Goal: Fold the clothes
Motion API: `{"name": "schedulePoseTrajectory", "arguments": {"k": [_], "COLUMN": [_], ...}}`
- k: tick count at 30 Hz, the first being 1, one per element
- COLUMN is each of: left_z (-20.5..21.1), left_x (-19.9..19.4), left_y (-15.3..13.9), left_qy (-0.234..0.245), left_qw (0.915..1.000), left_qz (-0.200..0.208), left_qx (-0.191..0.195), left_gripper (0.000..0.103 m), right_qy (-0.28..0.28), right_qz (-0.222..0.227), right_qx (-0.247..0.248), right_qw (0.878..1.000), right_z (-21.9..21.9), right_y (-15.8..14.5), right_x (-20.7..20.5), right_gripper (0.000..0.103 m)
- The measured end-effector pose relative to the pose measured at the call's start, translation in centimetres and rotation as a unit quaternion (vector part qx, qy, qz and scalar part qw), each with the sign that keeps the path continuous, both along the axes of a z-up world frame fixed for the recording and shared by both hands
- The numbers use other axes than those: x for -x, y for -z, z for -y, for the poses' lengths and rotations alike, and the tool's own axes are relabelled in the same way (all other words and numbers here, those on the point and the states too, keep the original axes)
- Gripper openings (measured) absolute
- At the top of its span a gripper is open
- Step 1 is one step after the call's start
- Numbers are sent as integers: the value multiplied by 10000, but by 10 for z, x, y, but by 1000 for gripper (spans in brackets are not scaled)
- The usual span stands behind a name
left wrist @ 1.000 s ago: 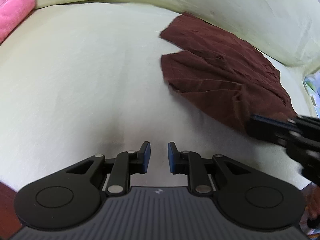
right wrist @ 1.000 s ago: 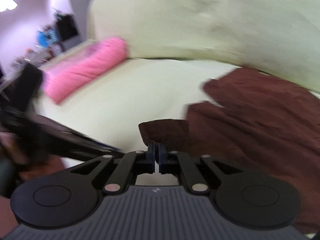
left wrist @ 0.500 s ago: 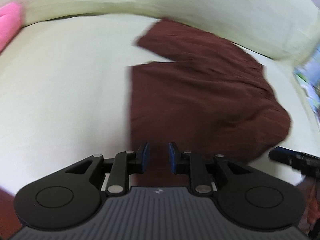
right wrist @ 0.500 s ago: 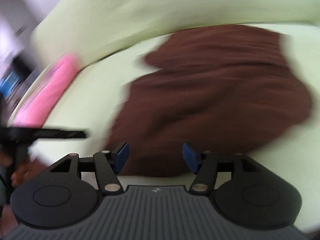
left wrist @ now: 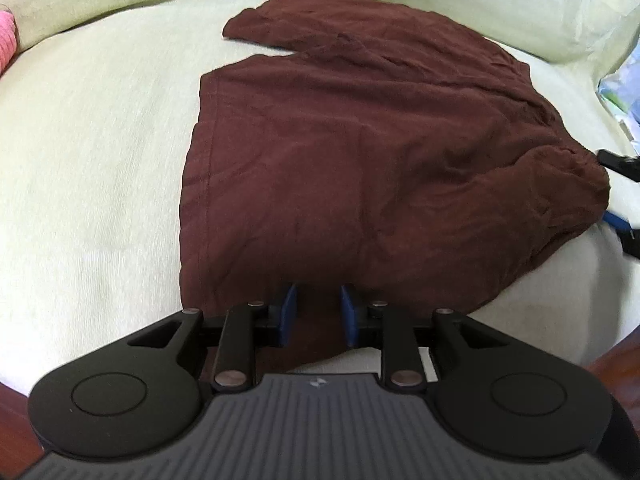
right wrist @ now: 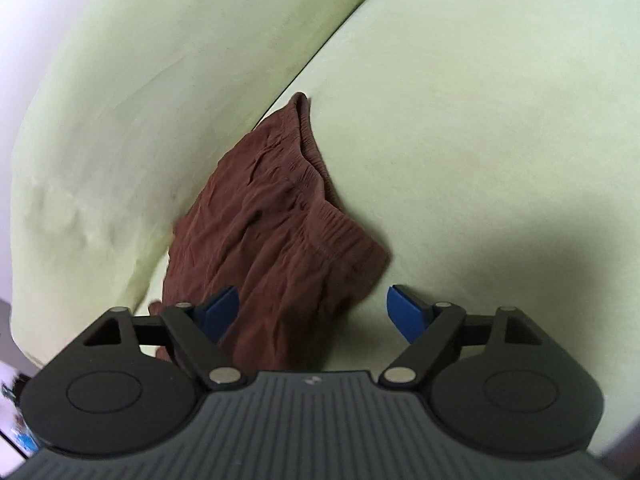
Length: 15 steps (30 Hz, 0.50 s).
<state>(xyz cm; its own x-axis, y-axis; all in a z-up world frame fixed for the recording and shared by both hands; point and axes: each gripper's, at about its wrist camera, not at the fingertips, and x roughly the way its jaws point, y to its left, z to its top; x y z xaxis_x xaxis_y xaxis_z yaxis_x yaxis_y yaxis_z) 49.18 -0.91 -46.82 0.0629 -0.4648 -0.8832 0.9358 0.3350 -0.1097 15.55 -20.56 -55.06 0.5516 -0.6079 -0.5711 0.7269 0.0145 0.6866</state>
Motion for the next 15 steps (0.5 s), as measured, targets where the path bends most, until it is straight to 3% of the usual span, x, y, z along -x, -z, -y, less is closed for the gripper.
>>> {"name": "schedulePoseTrajectory", "arguments": {"k": [3, 7, 10, 12, 13, 15], "left_z": [5, 2, -1, -5, -8, -13], "left_x": [4, 1, -3, -4, -4, -5], "left_y": [-1, 1, 1, -3, -6, -12], "left_qy": [128, 282, 348, 364, 363, 361], "left_qw": [9998, 9994, 9991, 9989, 9988, 9985], "left_qz": [114, 30, 21, 61, 106, 195], "left_qx": [-106, -203, -249, -300, -317, -352], "left_gripper": [32, 32, 32, 32, 32, 32], "right_qy": [-78, -132, -177, -67, -3, 163], "right_qz": [-423, -1595, -1956, -2016, -1988, -2264], "right_qx": [-47, 184, -73, -211, -192, -135], "right_qw": [9991, 9869, 9805, 9792, 9799, 9738], "right_z": [-1, -33, -42, -42, -44, -45], "right_y": [-11, -50, -39, -25, -23, -32], "right_x": [-3, -3, -2, 2, 5, 5], "right_gripper": [12, 11, 13, 35, 36, 66]}}
